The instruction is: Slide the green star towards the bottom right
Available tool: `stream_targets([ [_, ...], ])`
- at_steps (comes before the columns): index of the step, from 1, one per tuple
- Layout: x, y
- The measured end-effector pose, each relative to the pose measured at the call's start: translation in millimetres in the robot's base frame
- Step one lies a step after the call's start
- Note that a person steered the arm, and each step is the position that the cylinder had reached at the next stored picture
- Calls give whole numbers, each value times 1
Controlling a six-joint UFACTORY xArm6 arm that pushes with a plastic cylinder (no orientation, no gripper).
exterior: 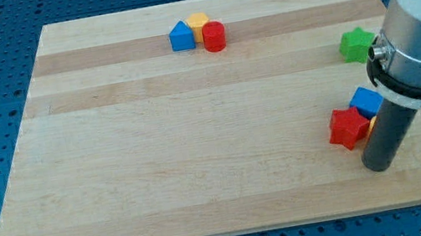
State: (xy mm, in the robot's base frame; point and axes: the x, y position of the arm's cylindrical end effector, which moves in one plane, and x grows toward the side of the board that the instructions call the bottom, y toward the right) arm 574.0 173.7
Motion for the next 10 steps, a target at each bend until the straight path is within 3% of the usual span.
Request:
stream_targets([
  [1,5,-18],
  [3,9,-116],
  [4,-45,-121],
  [6,-184,28],
  [7,-227,88],
  [10,-232,83],
])
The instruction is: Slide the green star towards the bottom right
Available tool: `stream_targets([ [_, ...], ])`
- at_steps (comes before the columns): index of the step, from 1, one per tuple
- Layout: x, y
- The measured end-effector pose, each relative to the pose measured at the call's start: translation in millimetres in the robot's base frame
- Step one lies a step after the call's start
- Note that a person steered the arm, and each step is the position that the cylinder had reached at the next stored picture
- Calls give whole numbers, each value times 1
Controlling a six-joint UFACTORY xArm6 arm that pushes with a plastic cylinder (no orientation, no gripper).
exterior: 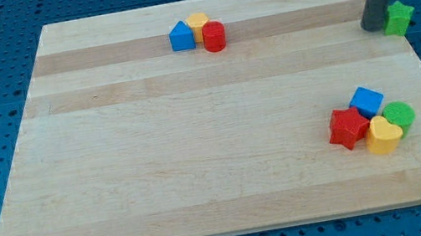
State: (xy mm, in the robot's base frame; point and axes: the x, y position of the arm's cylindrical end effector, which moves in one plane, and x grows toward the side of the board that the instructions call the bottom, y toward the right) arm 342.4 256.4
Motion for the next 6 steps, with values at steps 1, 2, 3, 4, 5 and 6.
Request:
stream_targets([
  [1,-1,-1],
  [2,-32,-3],
  [3,-90,-4],
  [4,-127,86],
  [5,-121,89],
  [6,-74,85],
])
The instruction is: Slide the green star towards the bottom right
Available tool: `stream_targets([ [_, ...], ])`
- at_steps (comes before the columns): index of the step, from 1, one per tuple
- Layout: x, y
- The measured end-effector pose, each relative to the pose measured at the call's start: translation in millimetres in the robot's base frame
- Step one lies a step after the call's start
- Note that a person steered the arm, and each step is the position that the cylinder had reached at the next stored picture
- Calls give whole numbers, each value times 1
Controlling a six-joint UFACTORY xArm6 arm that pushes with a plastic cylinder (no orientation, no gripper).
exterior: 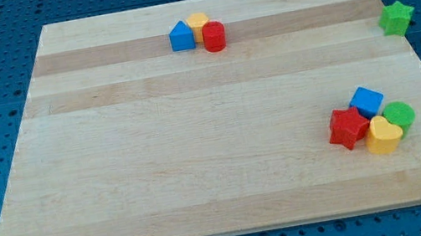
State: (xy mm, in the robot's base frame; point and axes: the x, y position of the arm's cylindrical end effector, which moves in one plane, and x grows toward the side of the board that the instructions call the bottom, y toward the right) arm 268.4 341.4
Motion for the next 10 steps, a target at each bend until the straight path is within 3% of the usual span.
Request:
stream_targets([
  [1,84,-24],
  [2,99,-24],
  [5,106,-64],
  [6,104,-41],
  [7,58,-26],
  [8,50,-51],
  [10,85,-100],
])
